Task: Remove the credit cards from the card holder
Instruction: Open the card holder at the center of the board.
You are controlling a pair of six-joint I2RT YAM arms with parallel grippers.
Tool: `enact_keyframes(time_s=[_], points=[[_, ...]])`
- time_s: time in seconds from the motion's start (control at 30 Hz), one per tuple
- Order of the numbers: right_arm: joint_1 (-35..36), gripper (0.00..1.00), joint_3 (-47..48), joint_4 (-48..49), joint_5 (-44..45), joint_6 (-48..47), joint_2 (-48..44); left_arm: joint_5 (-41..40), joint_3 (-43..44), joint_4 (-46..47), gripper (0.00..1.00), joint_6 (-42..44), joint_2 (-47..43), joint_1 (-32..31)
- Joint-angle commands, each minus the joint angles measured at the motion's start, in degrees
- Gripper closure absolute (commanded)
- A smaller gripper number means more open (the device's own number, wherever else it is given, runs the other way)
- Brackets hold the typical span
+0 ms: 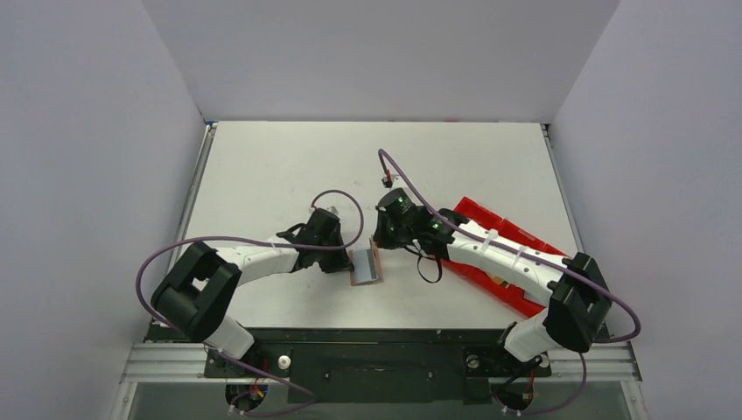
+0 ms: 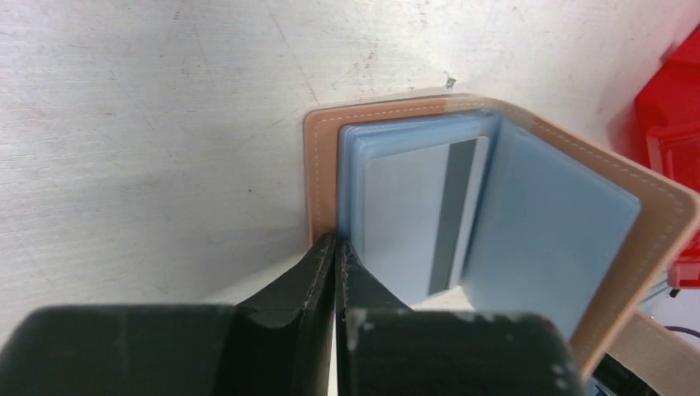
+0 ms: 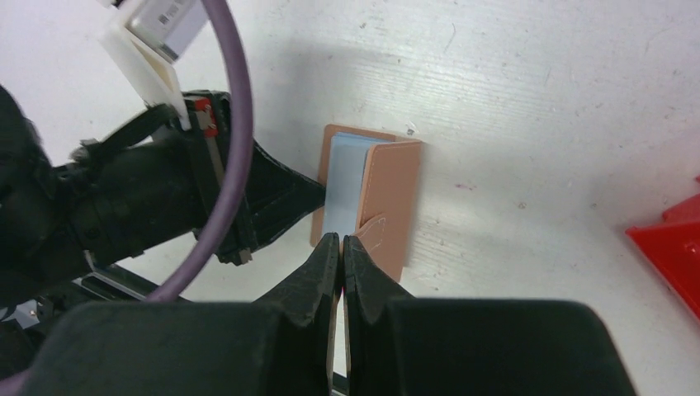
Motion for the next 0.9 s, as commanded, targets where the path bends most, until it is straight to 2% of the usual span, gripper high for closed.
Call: enact_keyframes(time_s=[0.0, 0.17, 0.43, 0.63, 0.87], points=[[0.34, 1.0, 4.67, 0.11, 0.17, -0.25, 1.36, -3.48, -0.68, -0.27, 1.0, -1.12, 0.9, 0.3], [-1.42, 1.0, 2.59, -2.63, 3.62, -1.24, 0.8, -5.61, -0.54, -2.92, 1.0, -1.09, 0.17, 0.29], [-4.75, 1.0, -9.28, -2.98, 9.15, -1.77, -1.7, -6.3, 0.34, -6.31, 1.0, -0.06, -2.43, 0.3], [-4.91, 1.0, -13.11, 0.64, 8.29, -1.0, -0.93, -6.3, 0.48, -7.32, 1.0, 0.29, -3.43, 0.28], [-4.96, 1.0, -12.73, 5.58, 5.82, -2.23, 1.52, -6.37, -0.76, -8.48, 1.0, -0.38, -5.44, 0.17]])
